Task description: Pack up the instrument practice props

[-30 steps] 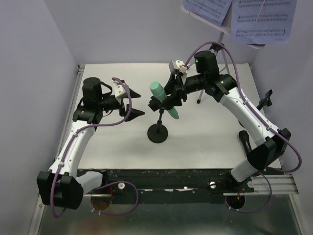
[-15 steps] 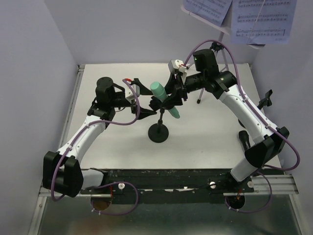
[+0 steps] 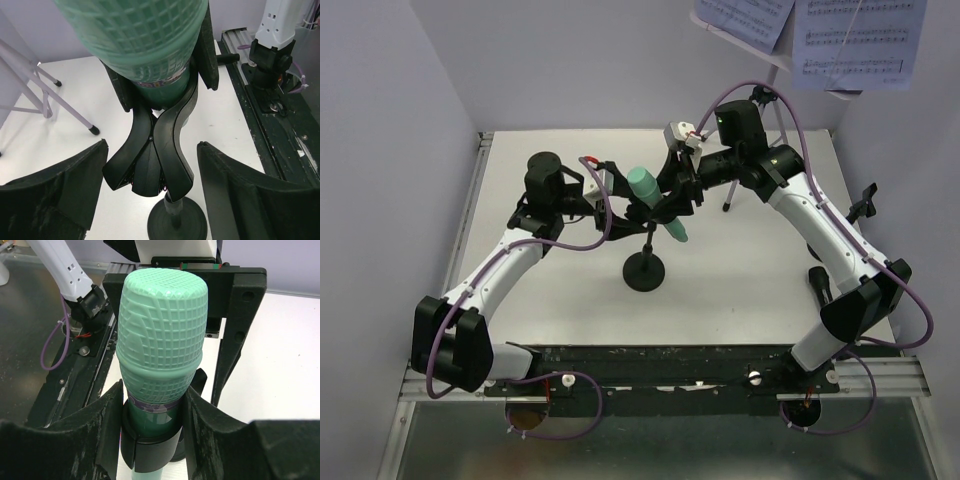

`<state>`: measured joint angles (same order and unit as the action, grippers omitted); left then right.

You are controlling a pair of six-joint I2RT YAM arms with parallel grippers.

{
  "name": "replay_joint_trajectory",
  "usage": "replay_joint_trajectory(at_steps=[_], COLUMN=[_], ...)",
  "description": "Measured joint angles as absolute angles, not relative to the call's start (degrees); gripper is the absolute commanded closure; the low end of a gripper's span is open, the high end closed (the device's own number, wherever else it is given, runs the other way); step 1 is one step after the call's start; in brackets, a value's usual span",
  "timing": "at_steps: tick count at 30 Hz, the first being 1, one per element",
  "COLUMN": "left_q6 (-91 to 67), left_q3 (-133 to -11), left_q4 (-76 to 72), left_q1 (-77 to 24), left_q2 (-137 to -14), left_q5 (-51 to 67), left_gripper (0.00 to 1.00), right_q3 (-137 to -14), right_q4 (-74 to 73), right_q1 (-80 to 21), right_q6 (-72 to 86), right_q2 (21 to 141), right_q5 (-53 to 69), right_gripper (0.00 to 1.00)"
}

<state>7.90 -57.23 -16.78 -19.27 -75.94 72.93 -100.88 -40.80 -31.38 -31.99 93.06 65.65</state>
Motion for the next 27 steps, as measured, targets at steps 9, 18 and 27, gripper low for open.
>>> replay_joint_trajectory(at_steps=[9, 18, 27], left_q6=[8.69, 22.39, 22.7], left_q3=[-58.37, -66.32, -66.7], left_q4=[-13.76, 5.76, 7.42], left_q1=[-19.62, -19.84, -19.79], left_q2=[-76.88, -79.33, -79.31], left_q5=[74.15, 74.48, 74.35], left_gripper=[0.64, 1.0, 1.0], right_q3=[-100.88, -100.97, -100.99], right_q4=[-40.88, -40.88, -38.2], right_q1=[-31.38, -31.2, -31.92], right_q6=[-32.23, -31.73, -21.65], right_q2=[93.06, 93.08, 93.12], right_q5=[65.65, 64.75, 62.74], right_gripper=[1.0, 1.0, 0.48])
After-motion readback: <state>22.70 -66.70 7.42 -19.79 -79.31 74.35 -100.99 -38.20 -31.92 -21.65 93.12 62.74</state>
